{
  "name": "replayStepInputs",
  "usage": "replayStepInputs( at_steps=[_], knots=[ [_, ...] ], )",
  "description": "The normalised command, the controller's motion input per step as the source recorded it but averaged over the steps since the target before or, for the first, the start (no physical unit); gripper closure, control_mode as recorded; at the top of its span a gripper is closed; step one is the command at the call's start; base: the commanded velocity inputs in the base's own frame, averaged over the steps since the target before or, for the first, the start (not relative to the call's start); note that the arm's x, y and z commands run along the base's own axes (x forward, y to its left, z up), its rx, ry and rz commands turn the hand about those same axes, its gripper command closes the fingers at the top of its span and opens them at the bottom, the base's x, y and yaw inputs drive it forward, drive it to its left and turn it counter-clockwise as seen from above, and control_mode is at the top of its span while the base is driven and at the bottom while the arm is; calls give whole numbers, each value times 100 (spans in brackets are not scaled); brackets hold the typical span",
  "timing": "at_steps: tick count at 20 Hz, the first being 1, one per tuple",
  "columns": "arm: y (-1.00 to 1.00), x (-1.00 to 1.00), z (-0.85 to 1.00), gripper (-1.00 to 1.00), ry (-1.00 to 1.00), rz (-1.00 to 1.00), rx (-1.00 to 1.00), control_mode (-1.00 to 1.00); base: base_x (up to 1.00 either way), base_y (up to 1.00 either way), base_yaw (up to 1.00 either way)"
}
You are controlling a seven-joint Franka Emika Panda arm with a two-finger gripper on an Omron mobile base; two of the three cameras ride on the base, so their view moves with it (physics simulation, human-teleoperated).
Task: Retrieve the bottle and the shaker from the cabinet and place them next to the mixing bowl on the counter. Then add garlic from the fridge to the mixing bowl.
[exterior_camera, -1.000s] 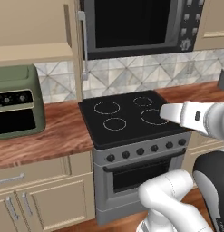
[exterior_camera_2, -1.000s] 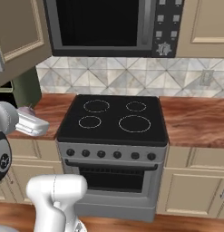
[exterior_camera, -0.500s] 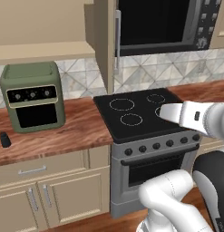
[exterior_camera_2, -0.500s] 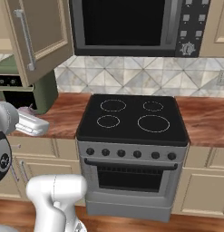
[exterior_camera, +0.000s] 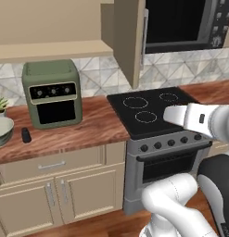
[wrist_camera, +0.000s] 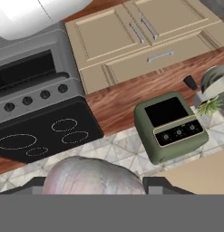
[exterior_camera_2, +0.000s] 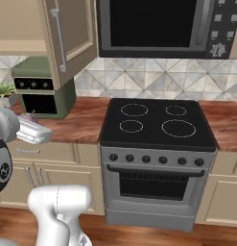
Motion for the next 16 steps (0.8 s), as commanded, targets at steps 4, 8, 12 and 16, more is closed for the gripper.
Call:
replayStepInputs(
  at_steps=[4,8,12,16],
  knots=[
    [0,0,0,100,0,0,0,100,-16,58,0],
    [0,0,0,100,0,0,0,100,0,74,0],
    [0,0,0,100,0,0,0,100,0,75,0],
    [0,0,0,100,0,0,0,100,1,71,0]
  ],
)
